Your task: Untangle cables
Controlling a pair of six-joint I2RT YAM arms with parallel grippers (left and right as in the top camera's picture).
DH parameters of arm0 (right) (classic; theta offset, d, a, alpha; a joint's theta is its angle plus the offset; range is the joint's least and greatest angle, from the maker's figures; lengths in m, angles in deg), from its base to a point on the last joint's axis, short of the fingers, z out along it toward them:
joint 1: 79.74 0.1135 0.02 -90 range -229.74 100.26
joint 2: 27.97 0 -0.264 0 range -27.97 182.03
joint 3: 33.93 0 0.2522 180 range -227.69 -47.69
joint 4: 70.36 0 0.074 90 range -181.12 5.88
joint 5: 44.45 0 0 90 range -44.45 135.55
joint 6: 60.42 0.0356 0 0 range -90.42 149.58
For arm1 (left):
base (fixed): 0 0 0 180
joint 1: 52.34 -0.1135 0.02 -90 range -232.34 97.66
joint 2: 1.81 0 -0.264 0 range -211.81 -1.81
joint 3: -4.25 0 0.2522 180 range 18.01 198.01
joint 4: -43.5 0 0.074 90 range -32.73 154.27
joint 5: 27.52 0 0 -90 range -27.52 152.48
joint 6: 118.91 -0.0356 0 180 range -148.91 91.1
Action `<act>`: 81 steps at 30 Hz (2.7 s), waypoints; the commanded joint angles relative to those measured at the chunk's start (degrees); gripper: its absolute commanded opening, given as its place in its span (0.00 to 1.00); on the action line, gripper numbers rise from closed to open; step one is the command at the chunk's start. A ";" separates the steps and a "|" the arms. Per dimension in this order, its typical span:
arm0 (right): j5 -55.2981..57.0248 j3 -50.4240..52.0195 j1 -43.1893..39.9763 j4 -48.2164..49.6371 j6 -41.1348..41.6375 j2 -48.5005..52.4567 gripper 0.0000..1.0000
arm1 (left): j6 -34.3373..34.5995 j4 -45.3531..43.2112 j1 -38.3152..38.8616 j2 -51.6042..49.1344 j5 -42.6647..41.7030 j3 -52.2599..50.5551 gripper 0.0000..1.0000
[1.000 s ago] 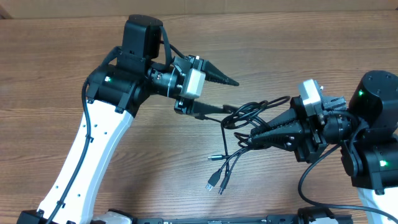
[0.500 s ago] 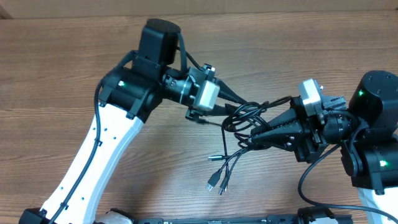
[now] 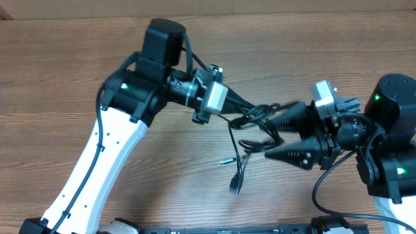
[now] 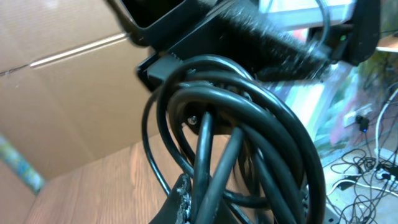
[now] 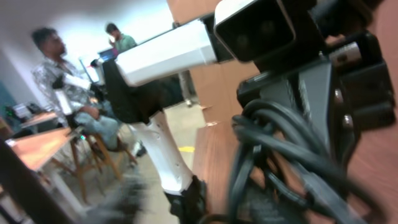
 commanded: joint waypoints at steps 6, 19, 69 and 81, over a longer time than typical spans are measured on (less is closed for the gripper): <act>17.97 -0.76 0.26 -2.40 14.64 1.46 0.89 | 8.76 -0.87 -6.49 0.02 3.89 0.85 0.04; 14.38 -0.76 0.28 -0.31 17.40 3.41 0.79 | 36.24 -9.53 -1.57 0.02 33.86 0.85 0.04; 29.57 -0.76 0.26 -0.04 17.40 4.28 0.52 | 48.41 -16.24 9.03 -0.17 37.94 0.85 0.04; 30.10 -0.76 -2.05 0.61 17.42 4.26 0.45 | 48.43 -16.28 8.98 -0.17 37.18 0.85 0.04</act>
